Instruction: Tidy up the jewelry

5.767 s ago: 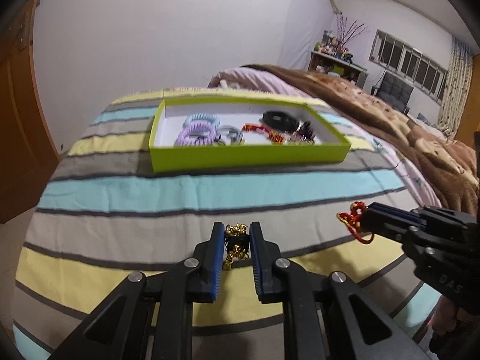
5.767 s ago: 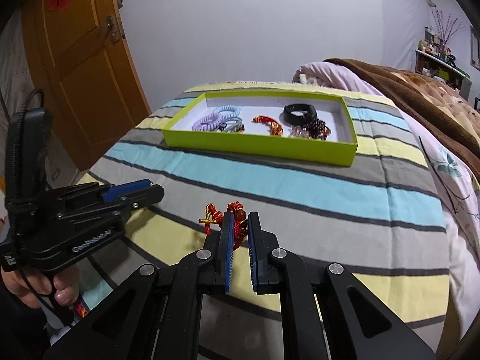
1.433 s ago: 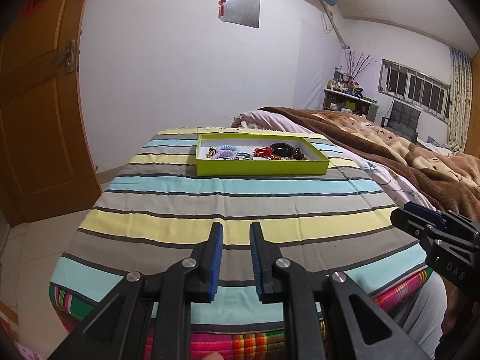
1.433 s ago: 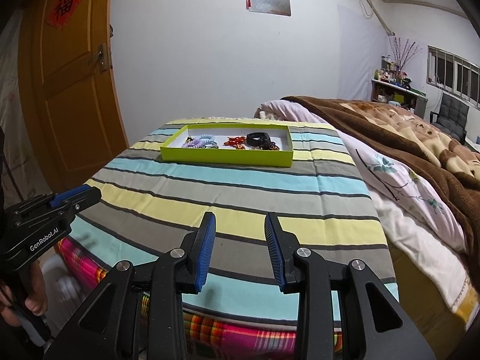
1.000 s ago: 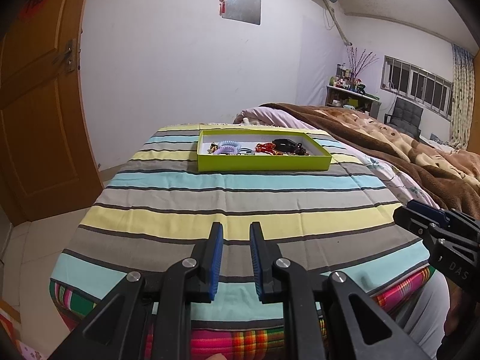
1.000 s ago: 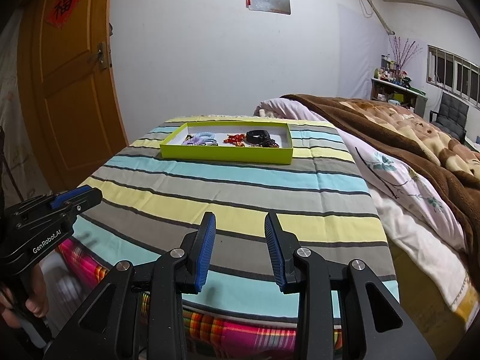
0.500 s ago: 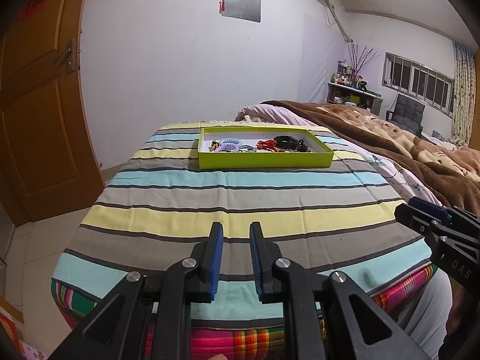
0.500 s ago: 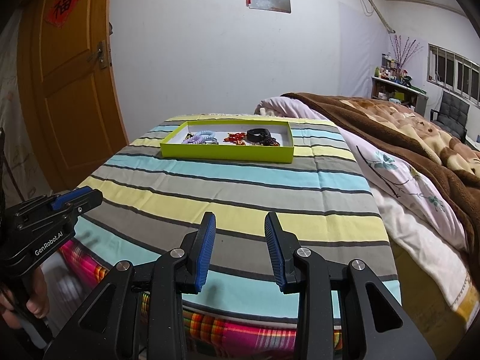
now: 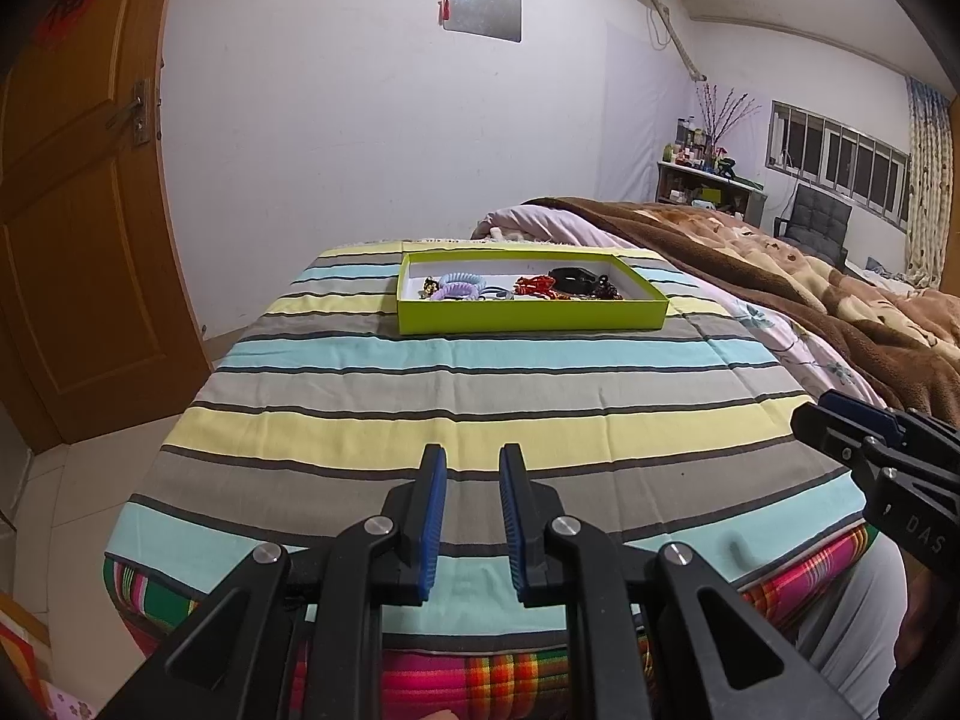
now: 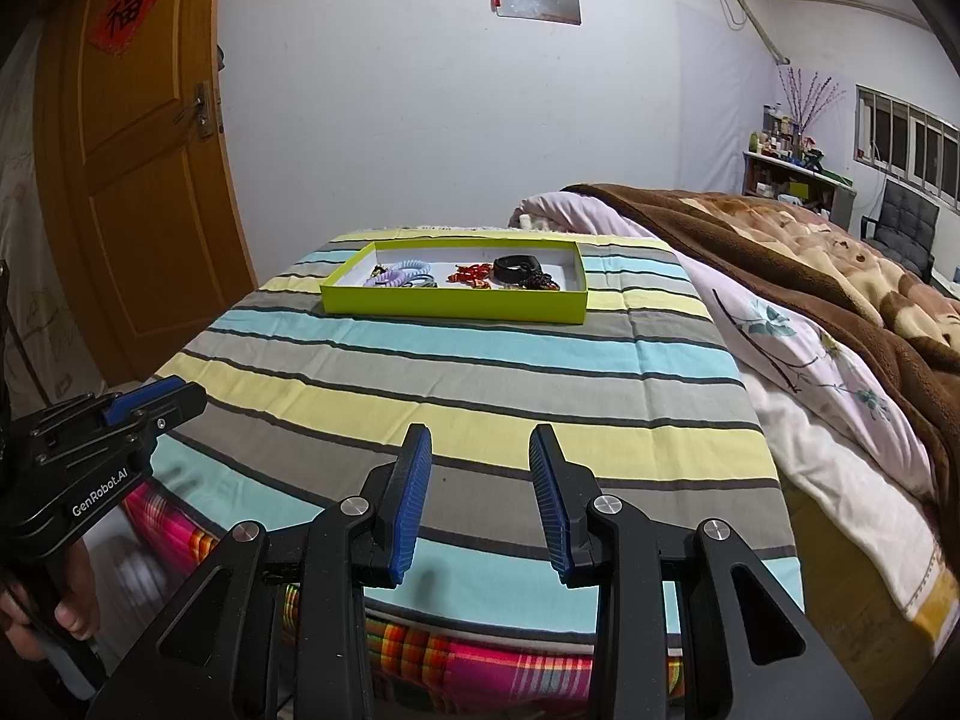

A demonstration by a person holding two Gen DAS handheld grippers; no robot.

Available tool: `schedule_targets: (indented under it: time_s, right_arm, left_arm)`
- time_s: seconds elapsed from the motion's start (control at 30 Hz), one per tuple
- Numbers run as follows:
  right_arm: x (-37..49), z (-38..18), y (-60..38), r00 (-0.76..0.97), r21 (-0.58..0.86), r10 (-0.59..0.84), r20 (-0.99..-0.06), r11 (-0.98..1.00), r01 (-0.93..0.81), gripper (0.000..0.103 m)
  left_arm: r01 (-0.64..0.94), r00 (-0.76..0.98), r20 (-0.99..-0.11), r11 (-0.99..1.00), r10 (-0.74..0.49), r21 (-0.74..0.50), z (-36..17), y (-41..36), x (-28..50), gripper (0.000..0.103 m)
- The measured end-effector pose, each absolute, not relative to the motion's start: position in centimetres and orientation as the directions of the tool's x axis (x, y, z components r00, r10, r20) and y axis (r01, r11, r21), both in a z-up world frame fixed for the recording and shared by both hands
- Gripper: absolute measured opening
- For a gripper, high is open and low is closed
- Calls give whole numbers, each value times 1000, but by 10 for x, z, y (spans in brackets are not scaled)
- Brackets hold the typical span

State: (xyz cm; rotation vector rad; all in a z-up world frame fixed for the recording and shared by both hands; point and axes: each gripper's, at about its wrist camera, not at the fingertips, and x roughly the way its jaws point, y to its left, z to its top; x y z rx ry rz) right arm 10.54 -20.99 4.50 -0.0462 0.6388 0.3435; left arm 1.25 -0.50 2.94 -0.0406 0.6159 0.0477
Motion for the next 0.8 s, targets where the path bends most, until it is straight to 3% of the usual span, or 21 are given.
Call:
schedule_targets:
  time_s: [0.8]
  right_arm:
    - [105,43,-210,749,61,298,-592,943,-327,35]
  left_arm:
    - [-55,812,-583,998,28,-29,28,-6,12,18]
